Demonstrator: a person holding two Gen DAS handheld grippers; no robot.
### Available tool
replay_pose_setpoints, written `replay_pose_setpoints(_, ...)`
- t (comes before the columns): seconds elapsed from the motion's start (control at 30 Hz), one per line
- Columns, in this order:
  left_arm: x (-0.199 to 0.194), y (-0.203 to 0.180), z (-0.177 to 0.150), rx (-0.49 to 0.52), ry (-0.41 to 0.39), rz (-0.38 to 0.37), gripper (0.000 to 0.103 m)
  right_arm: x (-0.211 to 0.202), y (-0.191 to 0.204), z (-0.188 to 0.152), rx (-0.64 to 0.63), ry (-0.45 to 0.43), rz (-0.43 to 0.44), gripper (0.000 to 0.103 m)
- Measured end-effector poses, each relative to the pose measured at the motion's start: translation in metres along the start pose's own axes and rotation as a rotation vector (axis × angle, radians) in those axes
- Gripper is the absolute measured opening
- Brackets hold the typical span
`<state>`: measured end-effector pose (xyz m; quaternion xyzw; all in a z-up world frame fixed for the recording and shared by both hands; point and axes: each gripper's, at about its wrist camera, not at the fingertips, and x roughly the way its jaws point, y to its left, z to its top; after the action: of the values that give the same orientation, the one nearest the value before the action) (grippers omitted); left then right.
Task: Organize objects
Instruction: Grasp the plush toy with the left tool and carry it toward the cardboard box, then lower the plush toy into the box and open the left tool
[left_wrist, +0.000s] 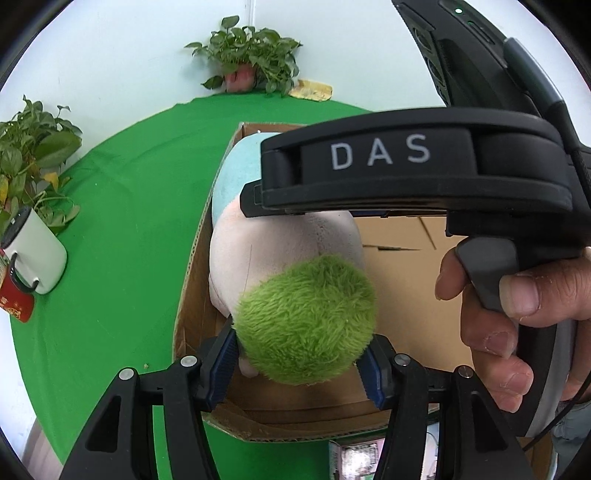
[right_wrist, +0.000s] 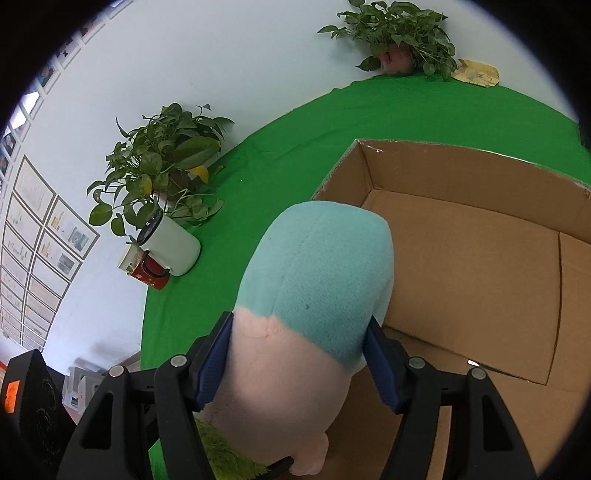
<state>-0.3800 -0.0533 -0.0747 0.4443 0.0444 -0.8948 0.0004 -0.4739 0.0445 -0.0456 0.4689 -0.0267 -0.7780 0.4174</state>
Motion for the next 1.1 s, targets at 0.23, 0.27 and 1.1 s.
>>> replay_pose_setpoints(0.23,0.022,0.014,0.005,-0.019,0.035,0.018,0.061,0.013,-0.004,-0.002,0.008,0.021,0.0,0.07)
replay_pose_setpoints(0.27,0.028,0.024,0.002,-0.015,0.027,0.016,0.061,0.014,-0.004,-0.003,0.006,0.028,-0.002,0.071)
replay_pose_setpoints(1.1,-0.185,-0.009,-0.09,0.048,-0.479,0.071,0.103,-0.223,0.038,-0.136,0.033,-0.381,-0.512,0.102)
